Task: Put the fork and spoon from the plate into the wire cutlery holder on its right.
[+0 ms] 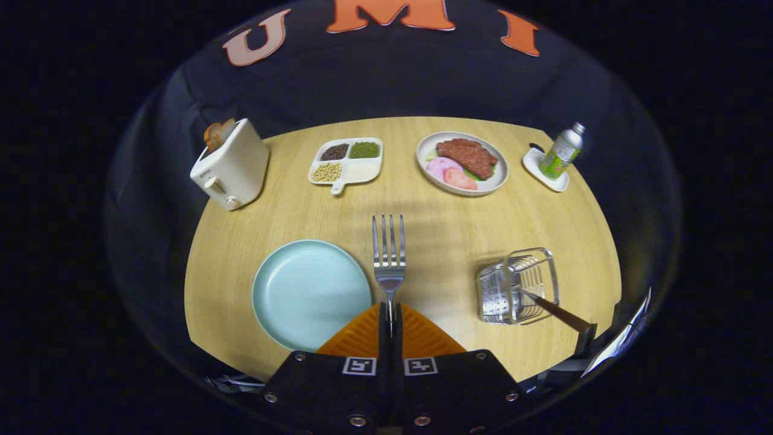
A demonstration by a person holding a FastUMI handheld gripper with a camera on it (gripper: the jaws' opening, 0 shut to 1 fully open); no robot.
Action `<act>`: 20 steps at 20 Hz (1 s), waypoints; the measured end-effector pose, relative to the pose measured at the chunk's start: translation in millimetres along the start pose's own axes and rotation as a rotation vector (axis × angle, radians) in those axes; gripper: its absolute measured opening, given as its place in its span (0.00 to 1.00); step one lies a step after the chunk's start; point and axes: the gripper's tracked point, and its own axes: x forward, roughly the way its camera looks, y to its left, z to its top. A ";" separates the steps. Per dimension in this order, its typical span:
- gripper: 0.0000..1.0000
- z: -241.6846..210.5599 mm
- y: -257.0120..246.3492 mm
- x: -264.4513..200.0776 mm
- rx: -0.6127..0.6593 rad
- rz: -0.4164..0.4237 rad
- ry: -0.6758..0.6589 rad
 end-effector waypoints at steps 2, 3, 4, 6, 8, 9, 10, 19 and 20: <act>0.03 -0.3 -36.9 -7.0 0.027 -0.043 -0.008; 0.03 -2.1 -52.7 -9.8 0.039 -0.062 -0.006; 0.03 -4.5 -68.7 -11.4 0.047 -0.081 -0.003; 0.03 -11.3 -94.0 -10.4 0.058 -0.111 0.017; 0.03 -18.4 -108.2 -6.7 0.057 -0.119 0.041; 0.03 -21.6 -113.6 -3.5 0.054 -0.122 0.054; 0.03 -25.0 -120.8 0.7 0.047 -0.136 0.063; 0.09 4.1 -136.2 -3.0 -0.039 -0.120 -0.036; 0.10 14.8 -132.4 -8.4 -0.057 -0.109 -0.080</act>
